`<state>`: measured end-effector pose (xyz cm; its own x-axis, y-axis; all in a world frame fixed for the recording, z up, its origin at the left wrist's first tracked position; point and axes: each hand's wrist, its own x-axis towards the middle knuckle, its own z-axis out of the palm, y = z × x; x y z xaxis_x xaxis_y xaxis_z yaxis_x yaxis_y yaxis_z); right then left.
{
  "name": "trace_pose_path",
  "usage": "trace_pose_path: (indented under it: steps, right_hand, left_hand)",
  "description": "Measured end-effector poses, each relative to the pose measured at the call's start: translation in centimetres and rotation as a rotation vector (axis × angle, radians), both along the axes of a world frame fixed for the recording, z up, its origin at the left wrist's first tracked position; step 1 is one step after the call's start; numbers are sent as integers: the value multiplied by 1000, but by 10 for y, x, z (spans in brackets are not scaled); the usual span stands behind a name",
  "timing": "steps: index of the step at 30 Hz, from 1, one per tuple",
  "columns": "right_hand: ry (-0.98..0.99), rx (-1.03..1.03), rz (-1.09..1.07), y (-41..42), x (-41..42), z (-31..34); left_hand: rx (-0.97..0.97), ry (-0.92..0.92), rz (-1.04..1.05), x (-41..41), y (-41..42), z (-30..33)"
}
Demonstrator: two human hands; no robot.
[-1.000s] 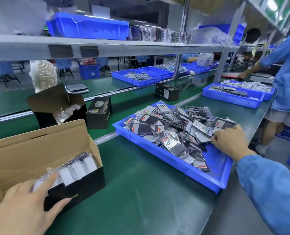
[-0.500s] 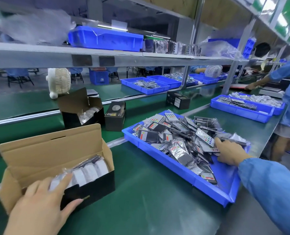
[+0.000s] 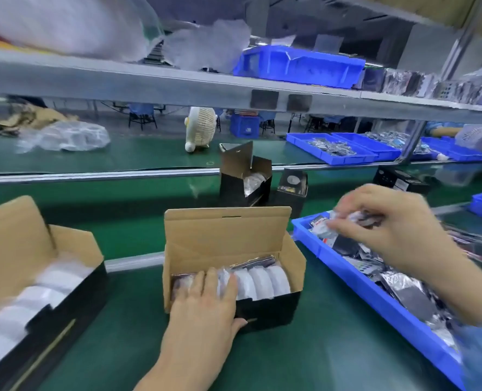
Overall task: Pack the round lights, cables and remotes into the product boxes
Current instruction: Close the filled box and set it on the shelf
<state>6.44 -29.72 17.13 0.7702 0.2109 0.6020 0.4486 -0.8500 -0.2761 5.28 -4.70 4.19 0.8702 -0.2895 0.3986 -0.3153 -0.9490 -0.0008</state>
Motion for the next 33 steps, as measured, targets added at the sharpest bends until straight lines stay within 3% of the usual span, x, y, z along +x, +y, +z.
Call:
trace_pose_path:
  steps: [2, 3, 6, 9, 12, 15, 17, 19, 22, 24, 26, 29, 30, 31, 33]
  right_hand:
    - [136, 179, 272, 71, 16, -13]
    - [196, 175, 328, 96, 26, -23]
    - [302, -12, 367, 137, 48, -52]
    - [255, -110, 465, 151, 57, -70]
    - [194, -365, 456, 171, 56, -79]
    - [259, -351, 518, 172, 56, -74]
    - [372, -238, 577, 160, 54, -74]
    - [344, -175, 626, 151, 46, -79]
    - [271, -268, 698, 150, 31, -94]
    - [349, -341, 702, 144, 25, -92]
    - [360, -138, 651, 124, 22, -79]
    - [-3, 460, 284, 62, 29, -64]
    - [40, 581, 184, 44, 32, -65]
    - [214, 695, 182, 36, 34, -70]
    - [712, 978, 310, 32, 41, -91]
  left_hand:
    - [10, -35, -14, 0, 1, -2]
    - [22, -62, -15, 0, 1, -5]
    - [28, -88, 5, -4, 1, -13]
    - [71, -53, 40, -10, -2, -13]
    - [87, -106, 13, -17, -4, -14]
    - [-14, -245, -93, -30, -2, -16]
    - [-128, -324, -203, -42, 9, -18]
    - [-325, -373, -227, -39, 32, -8]
    - [-751, -484, -18, -26, 68, 5]
    - [-1235, -235, 61, -18, 82, 4]
    - [-1594, 197, 49, -6, 90, 4]
    - [-1602, 572, -141, 22, 90, 7]
    - [-1557, 647, -213, 29, 85, 8]
    - [-1516, 685, -267, 35, 78, 7]
    - [-1472, 670, -291, 42, 69, -3]
